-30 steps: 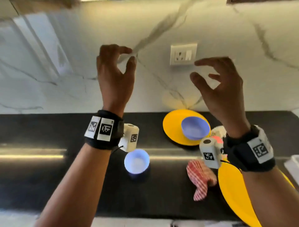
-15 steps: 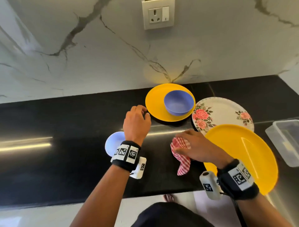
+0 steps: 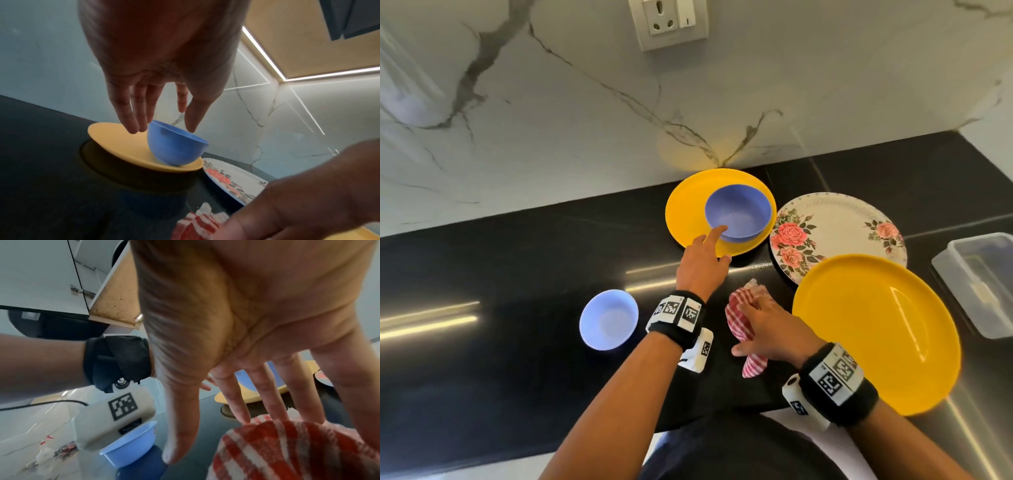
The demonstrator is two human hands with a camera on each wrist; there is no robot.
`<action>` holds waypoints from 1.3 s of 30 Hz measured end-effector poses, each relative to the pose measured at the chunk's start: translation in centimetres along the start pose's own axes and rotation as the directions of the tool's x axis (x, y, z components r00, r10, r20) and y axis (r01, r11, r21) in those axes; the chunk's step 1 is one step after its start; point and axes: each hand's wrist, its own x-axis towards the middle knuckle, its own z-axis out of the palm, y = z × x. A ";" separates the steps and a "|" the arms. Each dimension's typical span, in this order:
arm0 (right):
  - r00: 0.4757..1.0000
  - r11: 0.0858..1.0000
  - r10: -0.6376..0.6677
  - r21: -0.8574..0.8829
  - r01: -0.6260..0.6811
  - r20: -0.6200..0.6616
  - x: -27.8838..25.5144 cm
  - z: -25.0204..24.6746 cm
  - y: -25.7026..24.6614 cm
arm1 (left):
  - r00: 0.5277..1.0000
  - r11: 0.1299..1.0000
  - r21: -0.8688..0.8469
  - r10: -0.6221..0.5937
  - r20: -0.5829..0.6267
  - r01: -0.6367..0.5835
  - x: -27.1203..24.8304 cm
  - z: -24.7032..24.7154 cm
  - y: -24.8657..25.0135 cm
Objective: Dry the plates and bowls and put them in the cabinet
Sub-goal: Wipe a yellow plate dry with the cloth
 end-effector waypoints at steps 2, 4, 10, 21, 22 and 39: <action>1.000 1.000 0.014 -0.005 -0.014 -0.017 0.2 0.5 -0.3 | 1.000 1.000 0.004 0.013 0.022 -0.013 0.7 0.1 -0.2; 0.999 0.999 0.025 -0.031 -0.026 -0.035 0.2 1.0 -0.6 | 0.999 1.000 0.002 0.018 0.033 -0.018 1.4 0.1 -0.1; 0.990 0.997 0.053 -0.041 -0.059 -0.130 1.0 2.1 -1.3 | 0.998 1.000 -0.003 -0.011 0.055 0.012 3.7 -0.3 -0.2; 0.969 0.990 0.134 -0.008 -0.138 -0.209 1.7 2.2 -1.9 | 0.999 0.996 -0.084 -0.021 -0.050 0.017 5.2 -0.1 -1.7; 0.964 0.990 0.133 -0.013 -0.140 -0.229 1.7 2.3 -1.9 | 0.998 0.996 -0.093 -0.012 -0.063 0.007 5.2 -0.2 -2.0; 0.936 0.968 0.183 0.221 -0.119 -0.300 1.9 1.3 -2.4 | 0.892 0.957 -0.262 -0.225 -0.392 0.127 4.8 -7.2 -10.6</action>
